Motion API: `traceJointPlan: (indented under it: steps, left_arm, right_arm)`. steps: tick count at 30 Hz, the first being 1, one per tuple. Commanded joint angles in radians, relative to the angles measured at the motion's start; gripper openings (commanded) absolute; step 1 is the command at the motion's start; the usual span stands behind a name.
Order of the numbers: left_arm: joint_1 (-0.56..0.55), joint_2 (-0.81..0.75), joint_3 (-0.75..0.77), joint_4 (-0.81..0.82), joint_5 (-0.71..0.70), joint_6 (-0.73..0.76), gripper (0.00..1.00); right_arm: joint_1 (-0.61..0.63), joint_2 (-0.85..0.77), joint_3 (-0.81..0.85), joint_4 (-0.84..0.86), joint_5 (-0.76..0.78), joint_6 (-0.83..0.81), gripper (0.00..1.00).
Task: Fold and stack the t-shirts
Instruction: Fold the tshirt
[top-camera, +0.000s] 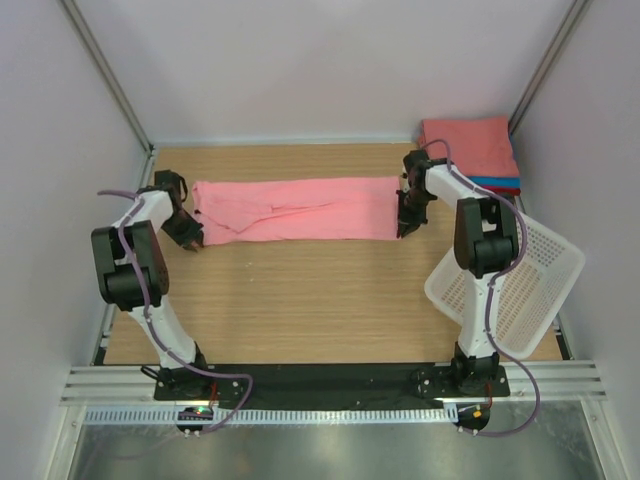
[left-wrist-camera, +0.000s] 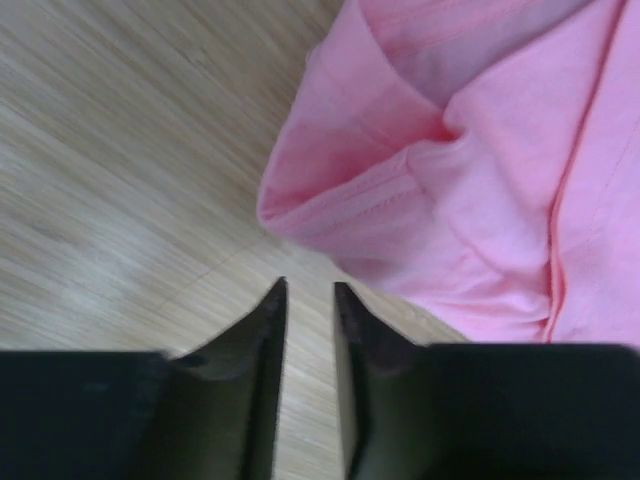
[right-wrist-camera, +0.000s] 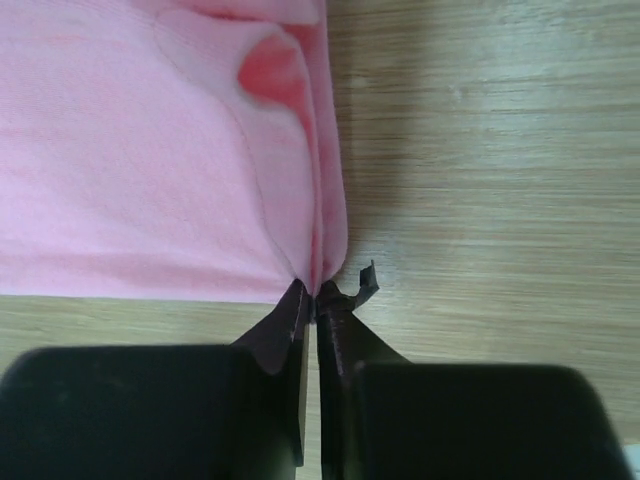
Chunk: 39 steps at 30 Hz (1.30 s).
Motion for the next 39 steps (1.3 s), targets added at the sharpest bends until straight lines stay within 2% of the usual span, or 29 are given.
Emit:
traceJointPlan:
  steps: [1,2,3,13,14,15,17,18,19,20,26,30,39]
  left_arm:
    - [0.007,0.025,0.077,-0.013,-0.051,0.036,0.19]
    - [0.008,0.036,0.088,-0.020,-0.059,0.039,0.13]
    - [0.007,0.039,0.108,-0.039,-0.064,0.045,0.00]
    - [0.008,0.016,0.126,-0.138,-0.148,0.062,0.00]
    - [0.008,0.013,0.131,-0.152,-0.163,0.059,0.00]
    - [0.010,0.005,0.134,-0.161,-0.163,0.057,0.00]
    - [0.008,-0.032,0.140,-0.161,-0.148,0.061,0.00]
    - [0.007,-0.047,0.142,-0.151,-0.098,0.062,0.07]
    - [0.002,-0.081,0.140,-0.142,-0.072,0.062,0.13]
    - [-0.007,-0.095,0.140,-0.125,-0.053,0.058,0.22]
    - [-0.065,-0.135,0.123,-0.030,0.169,-0.045,0.41]
    - [-0.102,-0.086,0.128,0.026,0.255,-0.120,0.46]
    - [-0.139,0.065,0.195,0.090,0.245,-0.196,0.51]
  right_arm:
    - [-0.030,0.002,0.005,-0.014,0.029,-0.031,0.08]
    - [-0.036,-0.004,0.001,-0.018,0.032,-0.032,0.04]
    - [-0.043,-0.023,-0.007,-0.021,0.034,-0.034,0.01]
    - [-0.061,-0.082,-0.087,0.008,-0.012,-0.031,0.01]
    - [-0.061,-0.088,-0.090,0.003,-0.006,-0.031,0.03]
    - [-0.060,-0.094,-0.092,0.000,0.014,-0.029,0.11]
    - [-0.061,-0.116,-0.082,-0.009,0.029,-0.023,0.19]
    - [-0.061,-0.123,-0.078,-0.014,0.035,-0.011,0.29]
    - [-0.063,-0.129,-0.069,-0.021,0.041,-0.003,0.35]
    - [-0.060,-0.142,-0.049,-0.037,0.041,0.004,0.38]
    - [-0.053,-0.201,0.010,-0.092,0.086,0.064,0.48]
    - [-0.046,-0.238,0.005,-0.084,0.087,0.076,0.51]
    - [-0.044,-0.248,0.027,-0.058,0.028,0.095,0.51]
